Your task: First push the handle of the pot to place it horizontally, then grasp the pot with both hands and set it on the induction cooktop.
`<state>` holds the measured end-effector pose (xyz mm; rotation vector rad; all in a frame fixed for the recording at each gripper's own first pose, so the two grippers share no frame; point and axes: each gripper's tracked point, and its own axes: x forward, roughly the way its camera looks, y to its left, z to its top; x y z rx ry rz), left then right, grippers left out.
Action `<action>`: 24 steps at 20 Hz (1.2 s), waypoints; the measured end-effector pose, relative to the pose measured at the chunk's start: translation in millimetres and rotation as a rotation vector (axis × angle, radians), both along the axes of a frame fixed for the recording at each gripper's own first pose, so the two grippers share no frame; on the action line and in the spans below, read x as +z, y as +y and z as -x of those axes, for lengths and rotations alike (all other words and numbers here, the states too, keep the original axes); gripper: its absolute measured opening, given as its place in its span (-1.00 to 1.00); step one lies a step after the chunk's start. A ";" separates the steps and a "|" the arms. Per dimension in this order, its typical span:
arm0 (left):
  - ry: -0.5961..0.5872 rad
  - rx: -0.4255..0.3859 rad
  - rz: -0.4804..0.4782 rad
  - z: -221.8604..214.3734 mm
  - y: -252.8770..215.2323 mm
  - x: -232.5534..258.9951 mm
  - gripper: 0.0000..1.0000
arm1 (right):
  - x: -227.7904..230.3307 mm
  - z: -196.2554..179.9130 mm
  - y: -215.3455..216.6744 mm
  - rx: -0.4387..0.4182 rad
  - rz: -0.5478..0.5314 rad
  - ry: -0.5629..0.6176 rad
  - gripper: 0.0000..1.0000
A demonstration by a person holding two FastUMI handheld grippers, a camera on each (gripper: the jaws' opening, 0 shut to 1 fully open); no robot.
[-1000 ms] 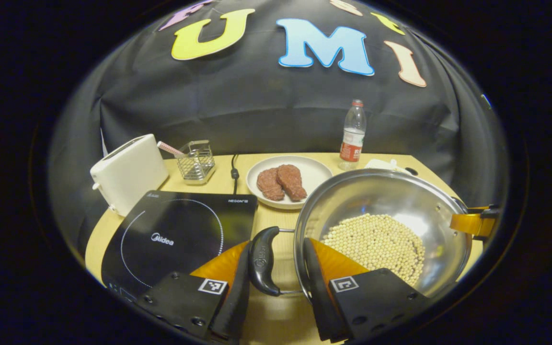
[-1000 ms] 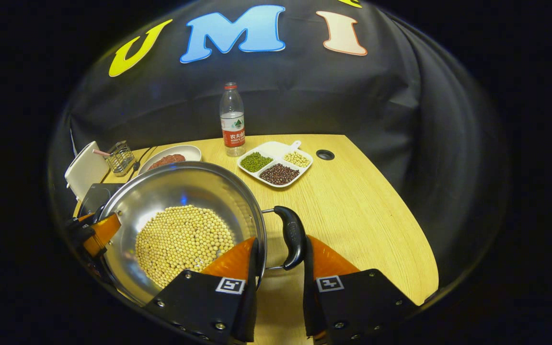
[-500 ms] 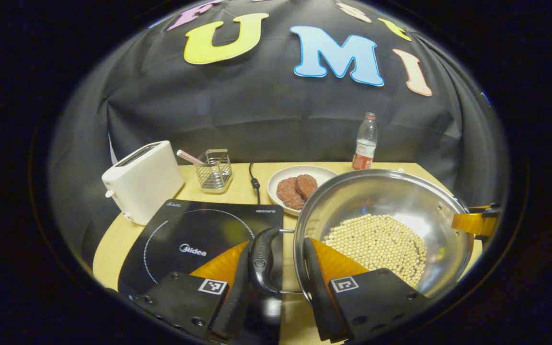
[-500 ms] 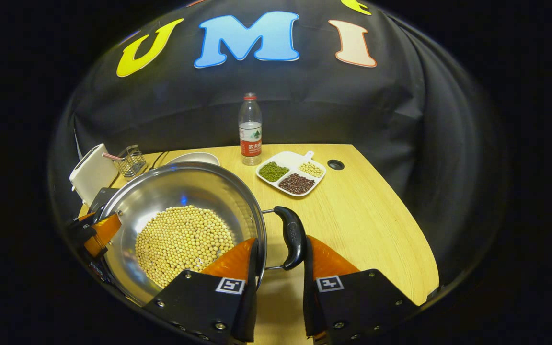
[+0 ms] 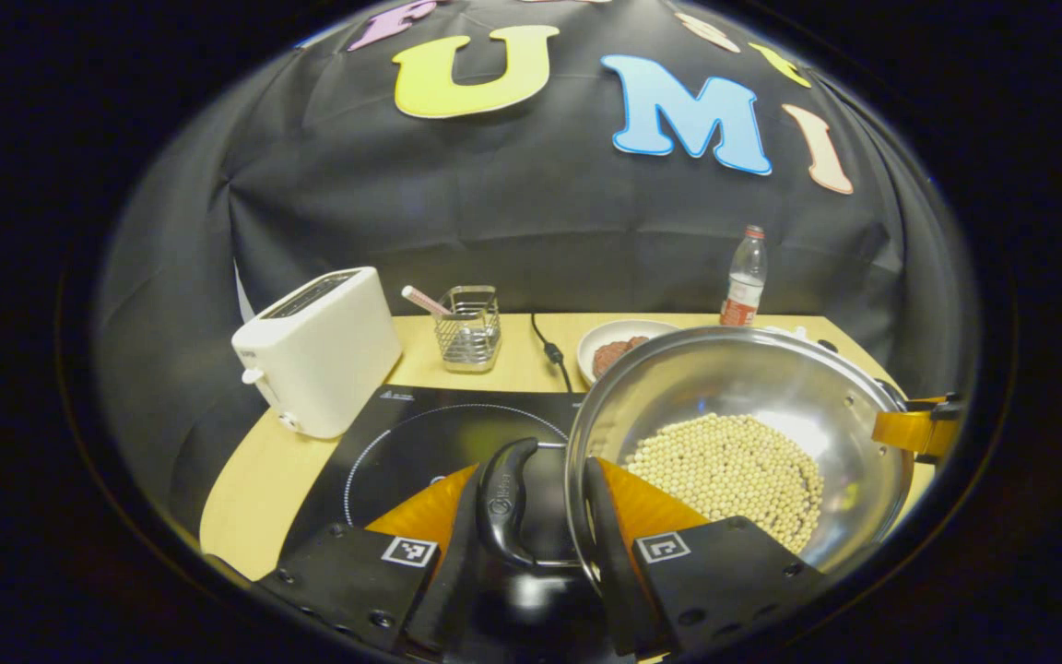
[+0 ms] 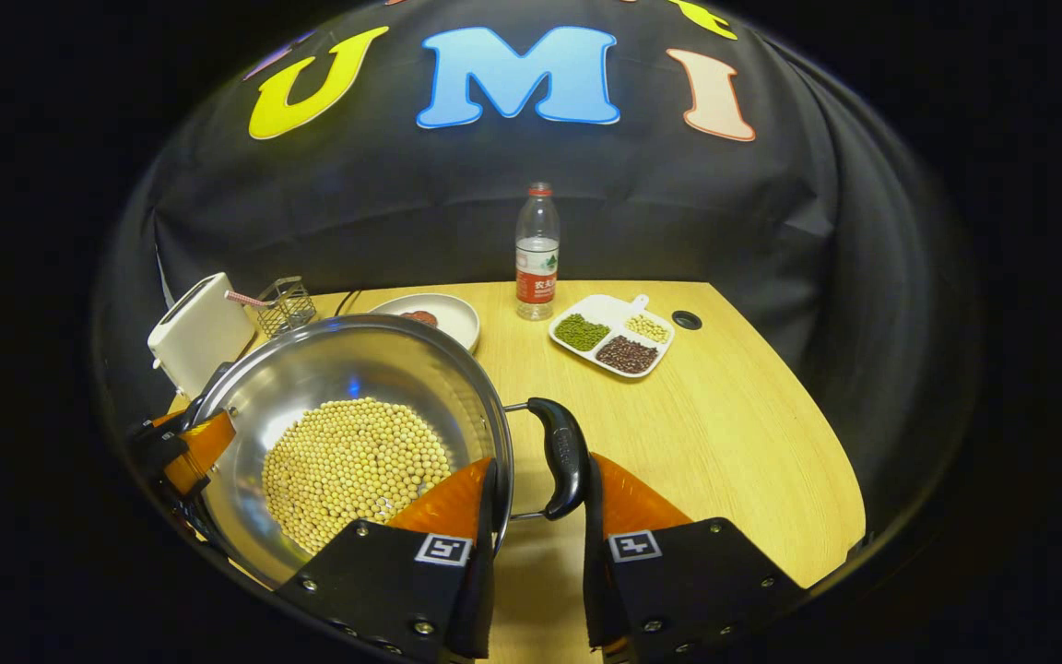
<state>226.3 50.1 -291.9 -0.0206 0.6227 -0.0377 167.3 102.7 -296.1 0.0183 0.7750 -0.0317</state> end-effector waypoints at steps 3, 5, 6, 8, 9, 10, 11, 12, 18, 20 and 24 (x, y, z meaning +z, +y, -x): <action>0.000 0.004 -0.007 -2.8 22.5 -1.2 0.21 | 0.8 -0.6 22.0 0.006 0.000 -0.001 -0.21; 0.003 0.009 -0.008 -5.7 38.0 -2.9 0.29 | 0.5 -0.9 36.6 0.010 -0.001 0.000 -0.21; 0.004 0.009 -0.010 -6.8 44.7 -4.7 0.21 | 0.7 -1.1 43.3 0.012 0.000 0.000 -0.21; 0.010 0.008 -0.016 -9.4 60.4 -7.0 0.21 | -0.3 -2.2 57.7 0.014 0.000 0.003 -0.21; 0.012 0.007 -0.020 -11.5 67.8 -8.8 0.21 | -1.1 -2.4 64.8 0.015 0.000 0.005 -0.21; 0.012 0.006 -0.024 -12.7 75.0 -10.0 0.29 | -2.8 -3.3 72.5 0.014 -0.002 0.008 -0.22; 0.012 0.005 -0.029 -14.9 82.6 -11.4 0.29 | -2.6 -3.3 79.0 0.014 -0.004 0.013 -0.21; 0.013 0.004 -0.033 -16.4 91.2 -13.3 0.29 | -3.1 -4.0 85.2 0.013 -0.004 0.013 -0.21; 0.030 0.018 -0.030 -28.8 133.9 -29.3 0.19 | -1.5 -10.6 126.4 0.033 0.031 -0.003 -0.22; 0.023 0.019 -0.041 -30.8 145.1 -28.5 0.29 | -1.7 -13.8 140.4 0.038 0.029 -0.003 -0.21; 0.023 0.029 -0.052 -40.6 173.1 -32.9 0.21 | -1.0 -20.6 164.0 0.051 0.029 -0.012 -0.22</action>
